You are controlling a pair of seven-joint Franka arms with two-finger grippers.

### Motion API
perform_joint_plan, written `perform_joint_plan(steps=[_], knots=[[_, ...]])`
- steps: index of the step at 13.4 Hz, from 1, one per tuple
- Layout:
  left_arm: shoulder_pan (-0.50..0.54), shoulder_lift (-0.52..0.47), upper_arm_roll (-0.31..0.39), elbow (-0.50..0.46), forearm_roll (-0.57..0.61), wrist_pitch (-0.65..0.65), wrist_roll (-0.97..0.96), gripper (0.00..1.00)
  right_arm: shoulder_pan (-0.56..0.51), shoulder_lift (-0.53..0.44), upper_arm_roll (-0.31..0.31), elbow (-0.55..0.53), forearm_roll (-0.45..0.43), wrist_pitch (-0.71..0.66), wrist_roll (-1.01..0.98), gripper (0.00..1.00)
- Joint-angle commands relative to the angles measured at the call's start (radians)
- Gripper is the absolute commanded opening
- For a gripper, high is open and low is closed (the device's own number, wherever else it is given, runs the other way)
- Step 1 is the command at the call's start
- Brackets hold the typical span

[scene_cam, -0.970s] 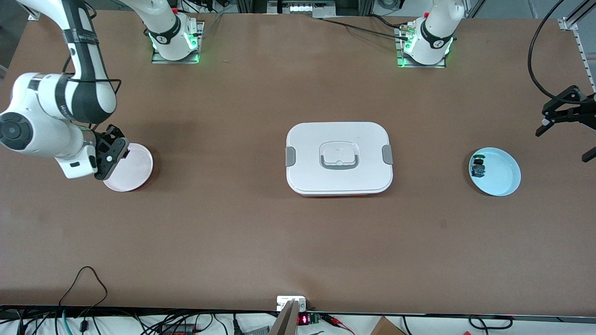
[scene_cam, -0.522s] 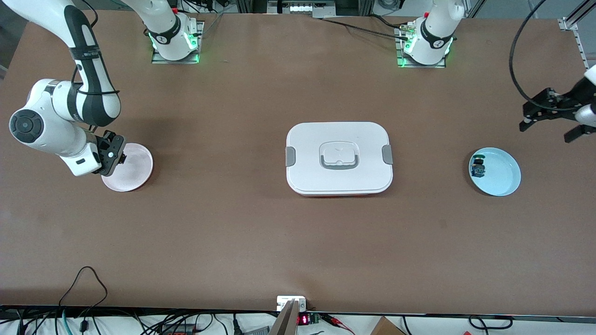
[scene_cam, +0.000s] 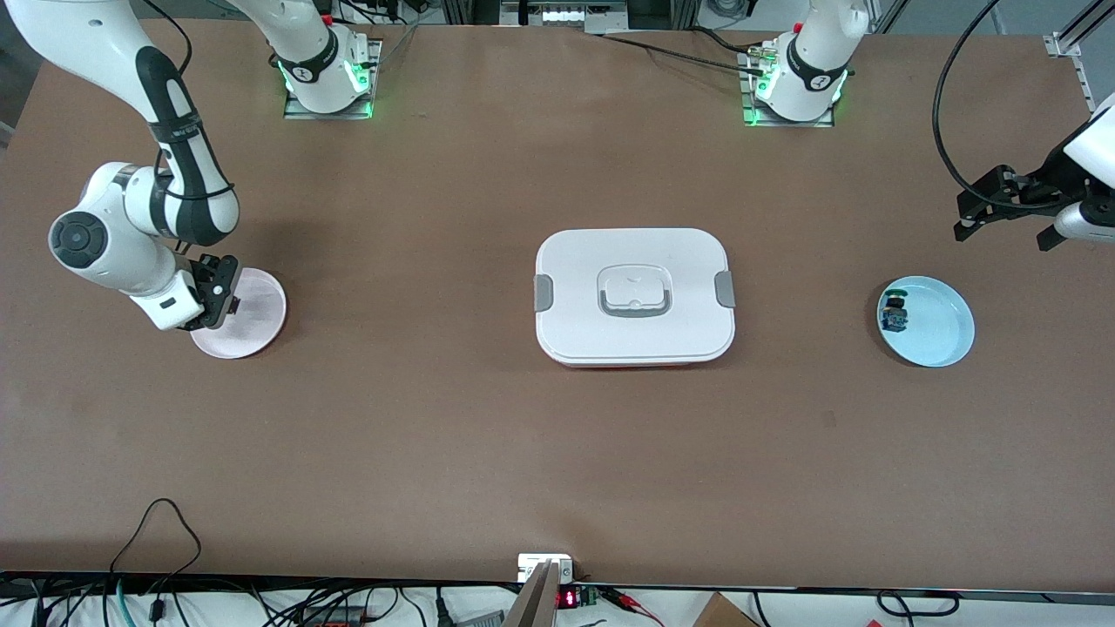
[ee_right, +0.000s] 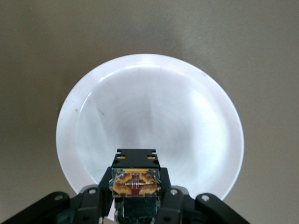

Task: Transfer orange switch to right arm and place
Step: 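Lower the orange switch onto the white plate with the right gripper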

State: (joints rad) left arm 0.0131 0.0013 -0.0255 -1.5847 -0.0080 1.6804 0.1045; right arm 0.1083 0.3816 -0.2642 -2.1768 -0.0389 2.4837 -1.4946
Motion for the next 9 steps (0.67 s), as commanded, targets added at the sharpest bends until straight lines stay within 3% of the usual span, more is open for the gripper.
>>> perform_joint_plan(steps=[1, 9], knots=[[-0.002, -0.023, -0.001, -0.006, 0.014, -0.016, -0.014, 1.0, -0.016, -0.009, 0.017, -0.034, -0.013, 0.055, -0.021, 0.02], [0.011, -0.014, 0.004, -0.003, -0.001, -0.015, -0.014, 1.0, -0.004, 0.005, 0.04, -0.035, -0.018, 0.083, -0.024, 0.06]])
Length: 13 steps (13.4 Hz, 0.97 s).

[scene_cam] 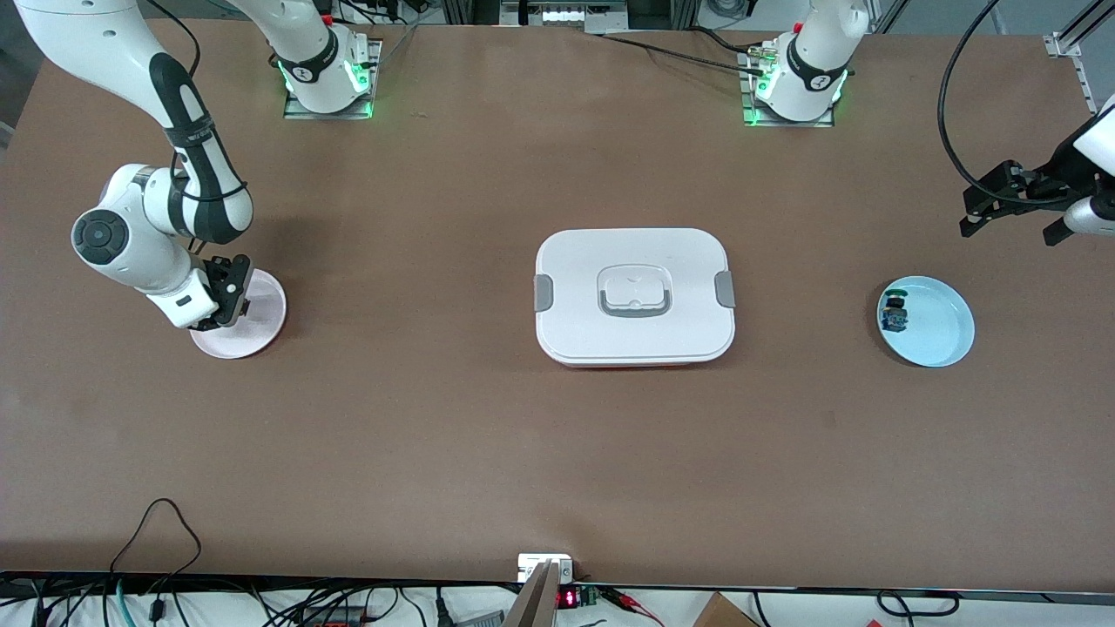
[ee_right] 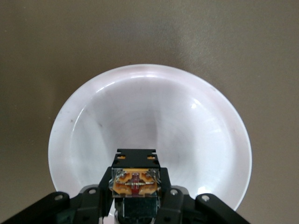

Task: Transfer orange switch to right arm and place
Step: 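Lower the orange switch onto the white plate with the right gripper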

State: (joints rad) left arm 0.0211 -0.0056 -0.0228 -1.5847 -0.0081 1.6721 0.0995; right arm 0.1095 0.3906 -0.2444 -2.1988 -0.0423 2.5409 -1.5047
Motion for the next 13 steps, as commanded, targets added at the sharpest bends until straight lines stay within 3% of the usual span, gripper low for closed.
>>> perform_joint_plan(steps=[1, 9, 10, 11, 12, 13], knots=[[0.003, -0.004, 0.003, 0.002, -0.003, -0.006, -0.009, 1.0, -0.005, -0.002, 0.023, -0.012, -0.014, 0.032, -0.029, 0.06], [-0.001, 0.027, -0.002, 0.038, 0.005, -0.008, -0.011, 1.0, -0.016, 0.021, 0.023, -0.012, -0.013, 0.052, -0.054, 0.08], [-0.007, 0.027, -0.002, 0.038, 0.011, -0.008, -0.015, 1.0, -0.016, 0.021, 0.022, -0.013, -0.013, 0.052, -0.054, 0.17], [-0.009, 0.029, -0.002, 0.038, 0.014, -0.008, -0.014, 1.0, -0.016, 0.018, 0.023, -0.012, -0.01, 0.05, -0.043, 0.47], [-0.009, 0.029, -0.002, 0.038, 0.014, -0.008, -0.012, 1.0, -0.016, 0.013, 0.023, -0.012, -0.002, 0.045, -0.026, 0.99], [-0.009, 0.029, -0.002, 0.038, 0.016, -0.008, -0.012, 1.0, -0.017, 0.007, 0.023, -0.012, -0.002, 0.041, -0.019, 1.0]])
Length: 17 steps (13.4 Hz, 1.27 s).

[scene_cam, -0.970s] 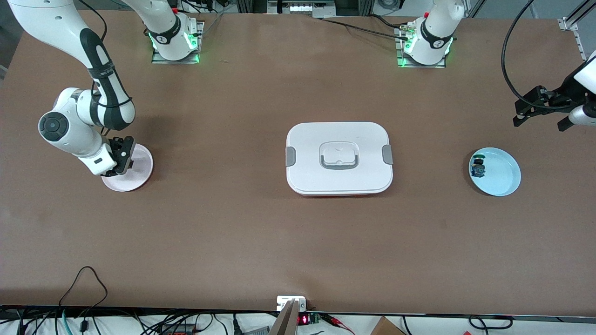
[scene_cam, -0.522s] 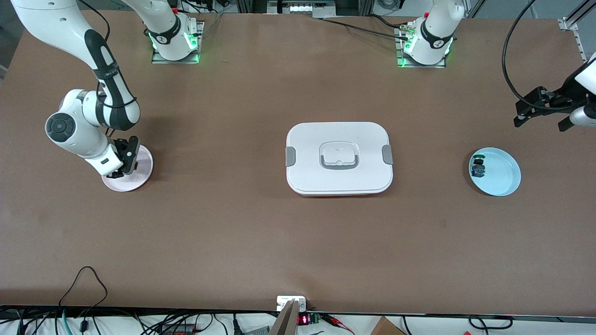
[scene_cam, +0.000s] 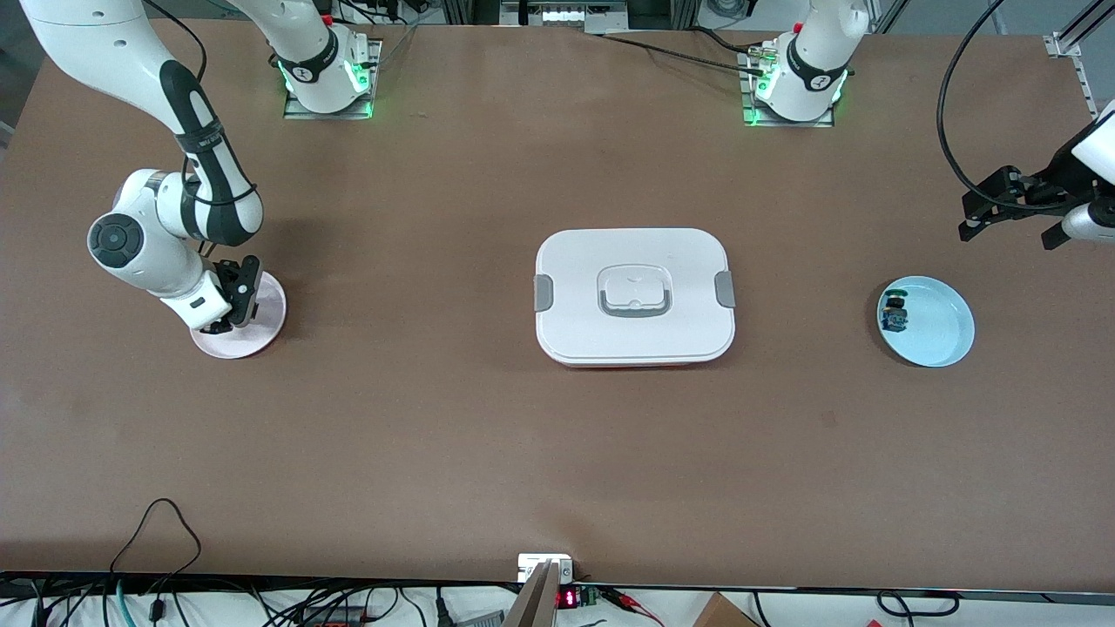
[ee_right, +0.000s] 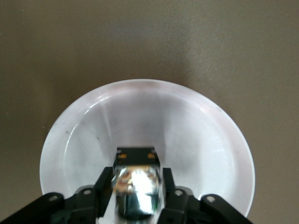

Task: Transfer orange switch to right arm and place
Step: 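Lower the orange switch onto the white plate with the right gripper, then open the right gripper to release the switch on the plate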

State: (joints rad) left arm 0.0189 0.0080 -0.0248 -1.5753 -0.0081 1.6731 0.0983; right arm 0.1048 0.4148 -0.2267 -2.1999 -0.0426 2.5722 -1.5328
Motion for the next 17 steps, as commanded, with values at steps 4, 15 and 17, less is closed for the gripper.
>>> perform_joint_plan(steps=[4, 15, 17], knots=[[-0.002, 0.015, 0.0, 0.028, 0.014, -0.013, -0.014, 1.0, -0.014, -0.065, 0.006, -0.001, 0.0, -0.018, 0.013, 1.0], [-0.002, 0.015, 0.0, 0.029, 0.014, -0.013, -0.008, 1.0, 0.006, -0.202, 0.004, 0.186, 0.171, -0.29, 0.408, 1.0], [-0.002, 0.015, 0.0, 0.029, 0.014, -0.013, -0.008, 1.0, 0.007, -0.202, 0.004, 0.207, 0.176, -0.29, 0.553, 1.0]])
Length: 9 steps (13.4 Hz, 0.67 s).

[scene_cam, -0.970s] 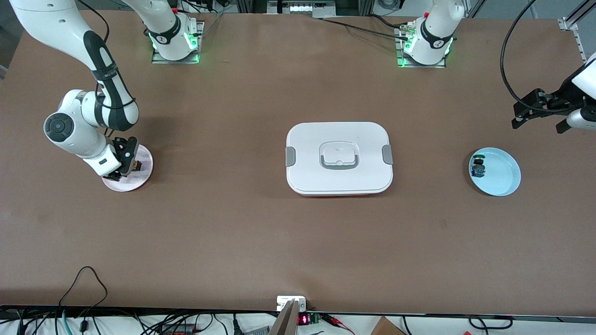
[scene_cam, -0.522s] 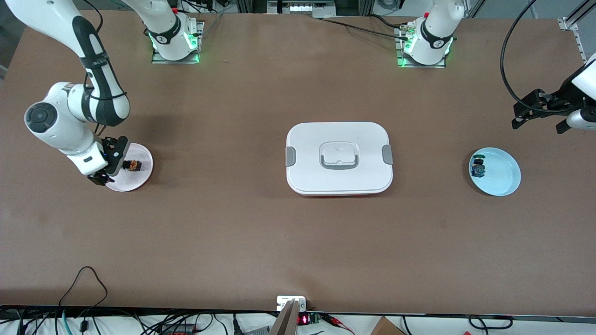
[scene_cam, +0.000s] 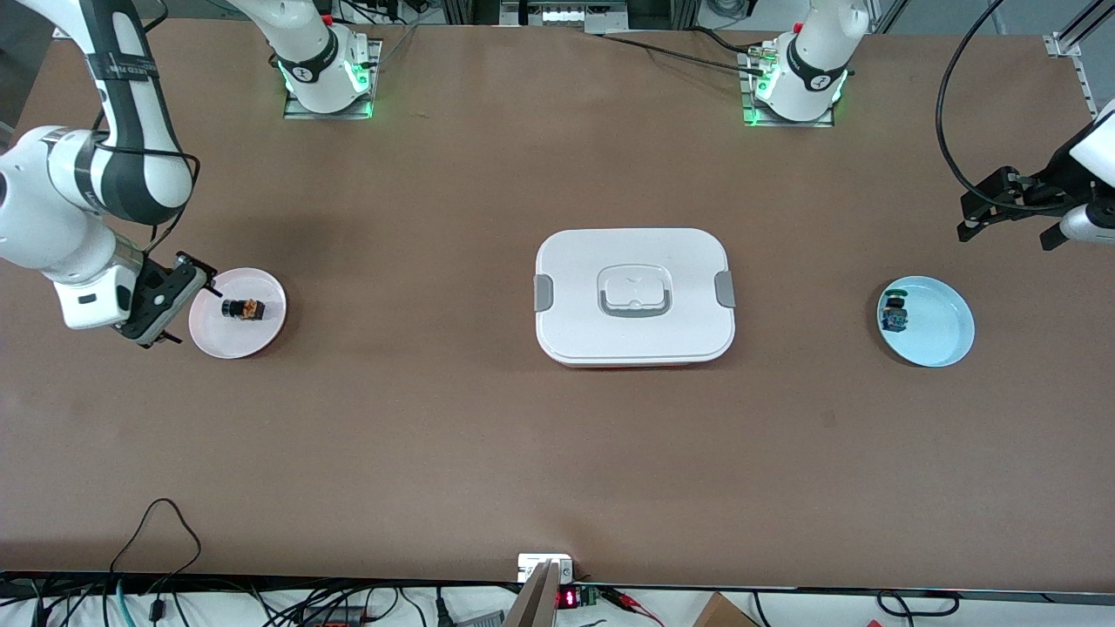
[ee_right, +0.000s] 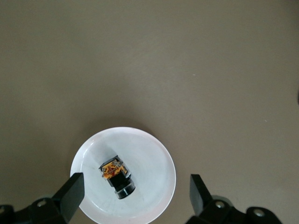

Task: Transfer orange switch to right arm and place
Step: 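Open the right gripper to release the switch on the plate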

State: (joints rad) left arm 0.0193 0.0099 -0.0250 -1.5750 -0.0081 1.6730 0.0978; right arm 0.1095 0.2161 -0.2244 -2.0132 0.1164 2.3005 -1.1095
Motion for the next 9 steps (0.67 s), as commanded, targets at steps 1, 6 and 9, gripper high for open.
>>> perform_joint_plan(steps=[1, 6, 9], knots=[[-0.002, 0.013, 0.0, 0.029, 0.014, -0.015, -0.007, 1.0, 0.007, -0.006, 0.002, 0.028, 0.017, -0.032, 0.226, 1.0], [0.001, 0.013, 0.0, 0.029, 0.014, -0.013, -0.007, 1.0, 0.027, -0.006, 0.002, 0.129, 0.014, -0.277, 0.613, 1.0], [0.001, 0.013, 0.0, 0.029, 0.013, -0.013, -0.007, 1.0, 0.032, -0.009, 0.005, 0.21, 0.016, -0.433, 0.752, 1.0]])
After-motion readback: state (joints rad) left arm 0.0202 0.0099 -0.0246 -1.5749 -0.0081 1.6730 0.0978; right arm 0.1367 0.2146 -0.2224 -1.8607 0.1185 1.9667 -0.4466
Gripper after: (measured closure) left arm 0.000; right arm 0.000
